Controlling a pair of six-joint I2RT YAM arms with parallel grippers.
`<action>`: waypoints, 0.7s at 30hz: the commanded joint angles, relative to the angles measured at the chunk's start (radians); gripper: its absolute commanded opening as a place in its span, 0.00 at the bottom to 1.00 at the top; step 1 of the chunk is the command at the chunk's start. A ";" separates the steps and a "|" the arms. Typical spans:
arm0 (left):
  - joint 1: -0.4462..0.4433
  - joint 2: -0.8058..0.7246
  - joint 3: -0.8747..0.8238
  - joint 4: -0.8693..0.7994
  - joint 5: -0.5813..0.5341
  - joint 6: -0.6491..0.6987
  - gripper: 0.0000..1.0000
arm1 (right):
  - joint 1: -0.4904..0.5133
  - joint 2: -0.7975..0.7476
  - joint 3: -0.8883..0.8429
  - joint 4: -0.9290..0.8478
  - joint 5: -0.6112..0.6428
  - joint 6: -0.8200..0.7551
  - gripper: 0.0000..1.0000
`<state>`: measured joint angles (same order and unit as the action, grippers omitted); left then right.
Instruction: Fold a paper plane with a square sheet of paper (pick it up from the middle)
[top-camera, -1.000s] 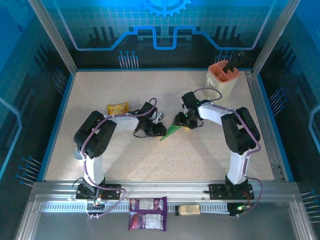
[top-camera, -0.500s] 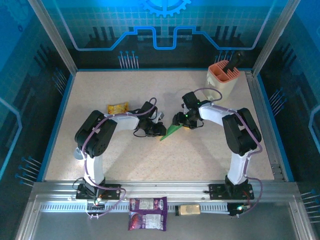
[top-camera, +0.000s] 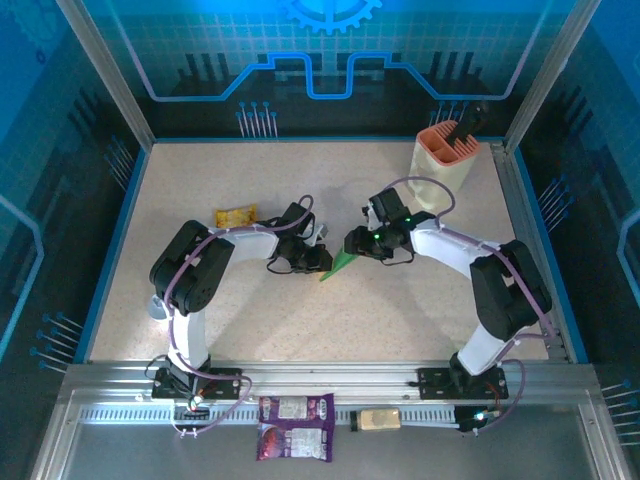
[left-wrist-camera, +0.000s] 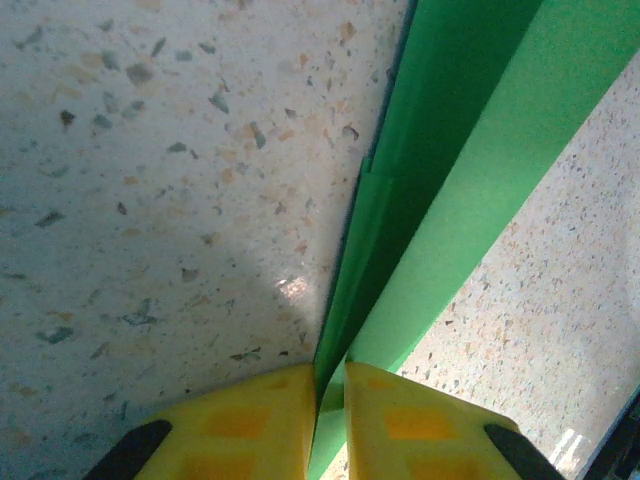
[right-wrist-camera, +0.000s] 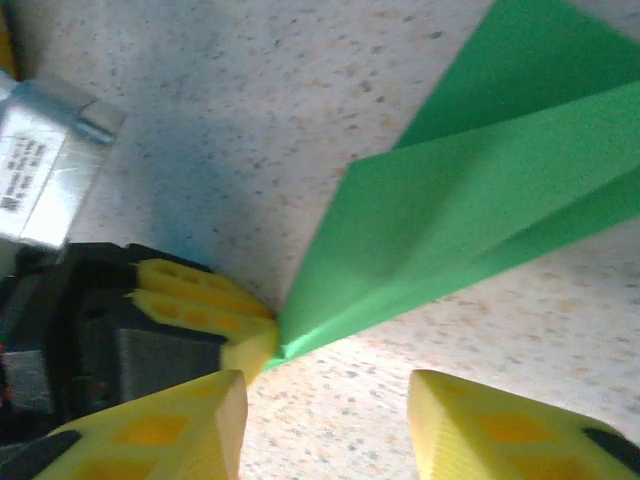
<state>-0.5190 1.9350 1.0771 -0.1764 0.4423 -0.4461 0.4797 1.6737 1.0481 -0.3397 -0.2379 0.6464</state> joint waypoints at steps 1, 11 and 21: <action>-0.003 0.064 0.001 -0.036 -0.047 0.001 0.18 | 0.023 0.055 0.023 0.069 -0.073 0.035 0.39; -0.003 0.065 -0.002 -0.042 -0.045 0.005 0.18 | 0.020 0.178 0.093 0.075 -0.038 0.041 0.26; -0.003 0.067 -0.006 -0.049 -0.044 0.004 0.18 | -0.001 0.216 0.085 0.069 -0.035 0.024 0.24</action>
<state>-0.5190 1.9366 1.0790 -0.1799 0.4423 -0.4458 0.4896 1.8706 1.1187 -0.2676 -0.2829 0.6800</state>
